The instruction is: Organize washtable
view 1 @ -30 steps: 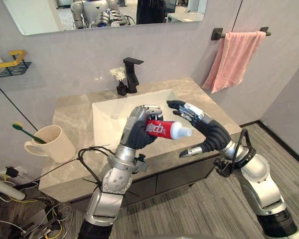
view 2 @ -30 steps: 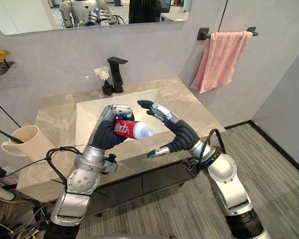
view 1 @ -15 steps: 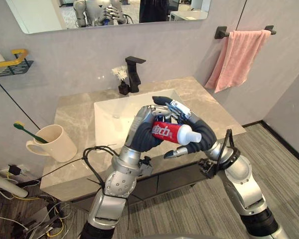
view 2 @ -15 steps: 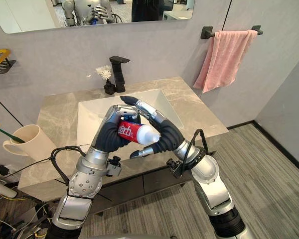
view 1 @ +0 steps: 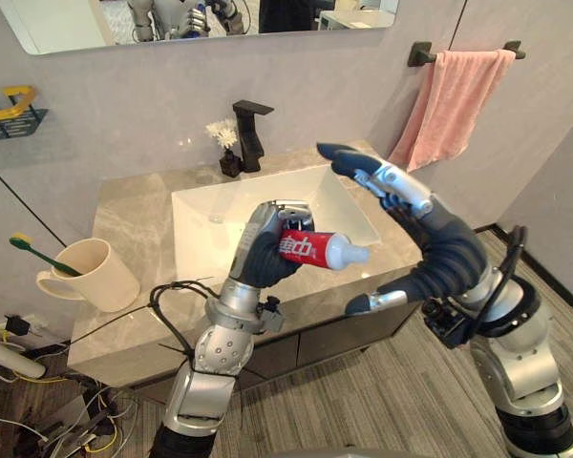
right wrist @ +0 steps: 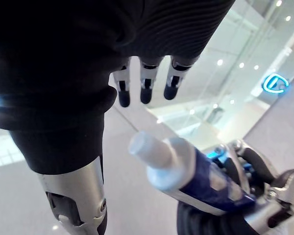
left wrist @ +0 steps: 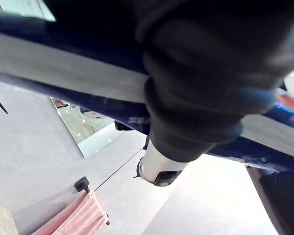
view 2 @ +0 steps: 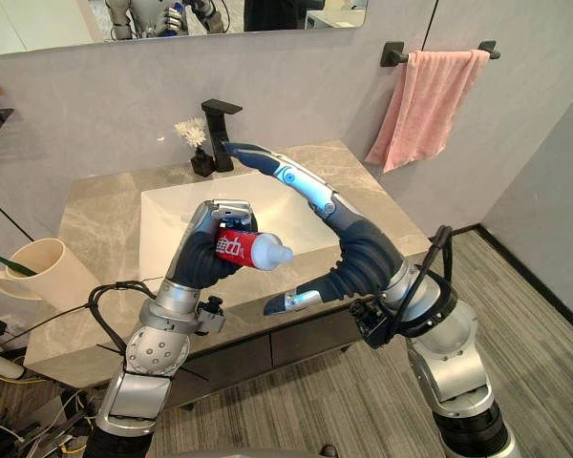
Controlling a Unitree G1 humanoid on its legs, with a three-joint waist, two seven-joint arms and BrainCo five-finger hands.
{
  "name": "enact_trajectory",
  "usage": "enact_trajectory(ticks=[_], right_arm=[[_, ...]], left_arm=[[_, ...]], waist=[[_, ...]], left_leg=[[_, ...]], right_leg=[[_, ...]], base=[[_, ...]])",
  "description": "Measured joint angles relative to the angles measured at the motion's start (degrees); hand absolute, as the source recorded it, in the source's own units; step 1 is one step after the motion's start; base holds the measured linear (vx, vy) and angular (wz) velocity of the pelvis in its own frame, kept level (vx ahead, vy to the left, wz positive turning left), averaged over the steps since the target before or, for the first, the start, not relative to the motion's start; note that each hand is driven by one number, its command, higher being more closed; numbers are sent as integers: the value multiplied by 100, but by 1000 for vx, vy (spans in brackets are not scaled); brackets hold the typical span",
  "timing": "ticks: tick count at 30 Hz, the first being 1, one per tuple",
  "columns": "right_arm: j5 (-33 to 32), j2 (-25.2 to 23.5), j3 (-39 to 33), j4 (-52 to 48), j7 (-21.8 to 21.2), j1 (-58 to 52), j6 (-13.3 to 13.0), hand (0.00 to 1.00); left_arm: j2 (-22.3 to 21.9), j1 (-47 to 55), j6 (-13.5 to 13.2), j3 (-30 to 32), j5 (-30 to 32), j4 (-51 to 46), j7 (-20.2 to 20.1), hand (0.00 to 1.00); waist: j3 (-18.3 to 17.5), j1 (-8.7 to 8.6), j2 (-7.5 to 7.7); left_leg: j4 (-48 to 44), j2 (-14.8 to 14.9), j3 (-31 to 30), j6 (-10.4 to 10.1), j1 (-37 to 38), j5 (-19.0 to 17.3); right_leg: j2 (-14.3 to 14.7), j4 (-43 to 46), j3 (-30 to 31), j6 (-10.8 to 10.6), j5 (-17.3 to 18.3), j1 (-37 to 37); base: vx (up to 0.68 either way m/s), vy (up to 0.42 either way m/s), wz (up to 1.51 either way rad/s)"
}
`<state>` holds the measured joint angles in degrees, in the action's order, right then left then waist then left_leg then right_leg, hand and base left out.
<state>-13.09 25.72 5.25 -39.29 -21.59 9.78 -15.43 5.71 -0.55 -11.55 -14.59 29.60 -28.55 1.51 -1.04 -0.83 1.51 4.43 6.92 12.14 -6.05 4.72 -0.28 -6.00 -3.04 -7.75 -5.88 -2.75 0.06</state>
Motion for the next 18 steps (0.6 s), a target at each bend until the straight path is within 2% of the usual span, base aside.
enact_trajectory(ticks=[4,6,8,10,13,18], right_arm=[[-47,-11,16,1,0,-1,3,0],[-142,-144,265,50,-5,-7,4,0],[-240,-415,698,304,-12,-52,10,0],[-254,-803,1033,962,14,-225,87,0],[-126,-1076,1137,1392,60,-342,229,0],[13,-1072,1106,1627,75,-356,242,0]], left_arm=[[-2,106,0,-3,1,0,-1,100],[-2,118,3,-8,1,0,0,100],[-4,118,7,-63,1,0,0,100],[-40,117,9,-158,1,0,0,100],[-90,126,134,-152,12,161,-6,100],[-92,151,229,-163,24,214,-6,100]], waist=[[0,-2,-1],[4,1,-8],[10,3,-16],[10,17,-16],[38,27,-59],[60,13,-93]], left_leg=[[35,-2,25,0,1,1],[39,0,23,0,1,1],[38,0,20,1,0,1],[34,-2,8,1,0,1],[24,-8,-18,1,-3,1],[17,-6,-48,1,-6,1]], right_leg=[[3,0,15,-1,0,-27],[5,0,11,-1,0,-27],[4,0,9,-1,1,-26],[0,0,-1,-1,1,-17],[-8,0,-23,-2,1,0],[-10,0,-50,-8,7,15]], base=[[0,-1,-2],[0,0,0],[0,0,0],[-7,-3,2],[-3,-1,4],[0,0,3]])
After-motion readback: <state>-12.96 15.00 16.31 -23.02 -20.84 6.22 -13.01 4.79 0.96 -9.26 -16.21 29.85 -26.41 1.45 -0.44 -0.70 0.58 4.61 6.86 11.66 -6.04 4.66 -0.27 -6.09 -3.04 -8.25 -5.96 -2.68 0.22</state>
